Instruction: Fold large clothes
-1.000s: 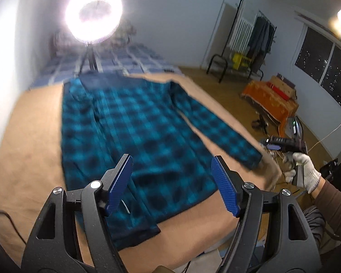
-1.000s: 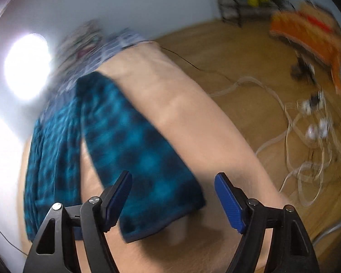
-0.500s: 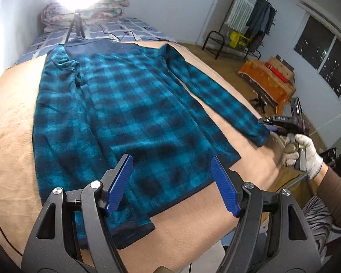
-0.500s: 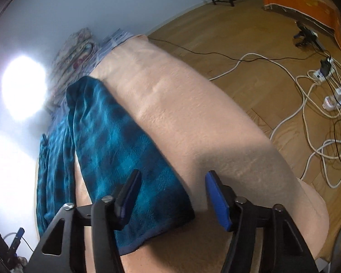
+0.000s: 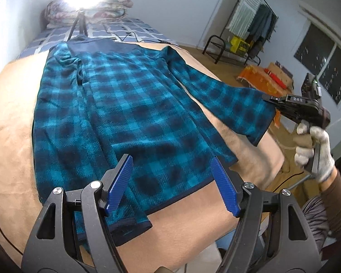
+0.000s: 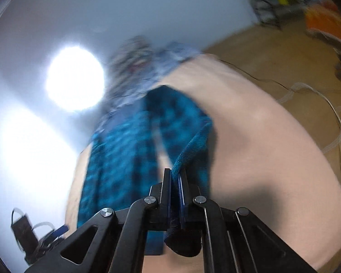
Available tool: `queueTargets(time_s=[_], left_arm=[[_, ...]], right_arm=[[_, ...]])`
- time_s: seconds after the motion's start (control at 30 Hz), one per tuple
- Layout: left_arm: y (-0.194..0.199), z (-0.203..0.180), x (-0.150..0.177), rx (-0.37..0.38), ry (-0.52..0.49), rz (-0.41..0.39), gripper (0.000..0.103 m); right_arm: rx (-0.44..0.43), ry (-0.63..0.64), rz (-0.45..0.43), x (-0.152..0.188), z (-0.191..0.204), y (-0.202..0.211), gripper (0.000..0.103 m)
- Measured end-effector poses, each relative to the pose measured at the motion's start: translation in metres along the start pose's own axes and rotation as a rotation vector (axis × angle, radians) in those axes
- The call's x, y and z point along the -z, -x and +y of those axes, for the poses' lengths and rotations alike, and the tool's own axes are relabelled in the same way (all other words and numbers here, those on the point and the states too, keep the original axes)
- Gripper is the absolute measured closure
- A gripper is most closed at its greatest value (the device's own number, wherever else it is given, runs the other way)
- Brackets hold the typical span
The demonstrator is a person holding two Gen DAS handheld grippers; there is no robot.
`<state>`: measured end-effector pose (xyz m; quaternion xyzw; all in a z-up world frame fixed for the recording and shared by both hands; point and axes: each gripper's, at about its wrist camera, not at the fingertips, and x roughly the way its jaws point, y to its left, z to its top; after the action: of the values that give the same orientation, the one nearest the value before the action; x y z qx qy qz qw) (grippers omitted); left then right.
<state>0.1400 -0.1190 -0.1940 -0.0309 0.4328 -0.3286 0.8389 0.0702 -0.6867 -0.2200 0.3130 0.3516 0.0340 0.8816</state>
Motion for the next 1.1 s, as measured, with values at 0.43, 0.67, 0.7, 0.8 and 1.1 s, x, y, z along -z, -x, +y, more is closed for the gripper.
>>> queueTargets(time_s=[0.43,0.67,0.7,0.8,1.1], left_arm=[[0.014,0.028,-0.005,0.057,0.143,-0.054,0.033],[-0.002,0.048,-0.003,0.103,0.252,-0.019,0.033],[-0.006,0.05,-0.002,0.117,0.272,-0.006,0.033],[-0.022,0.054,-0.001,0.141,0.316,0.038,0.033],[-0.072,0.039,-0.002,0.206,0.34,0.131,0.033]], right_arm=[[-0.139,0.36,0.256,0.067,0.141,-0.086,0.1],[-0.114,0.483,0.463,0.121,0.158,-0.145,0.096],[-0.118,0.481,0.481,0.124,0.155,-0.148,0.094],[-0.127,0.477,0.489,0.121,0.151,-0.144,0.063],[-0.126,0.312,0.368,0.058,0.119,-0.129,0.044]])
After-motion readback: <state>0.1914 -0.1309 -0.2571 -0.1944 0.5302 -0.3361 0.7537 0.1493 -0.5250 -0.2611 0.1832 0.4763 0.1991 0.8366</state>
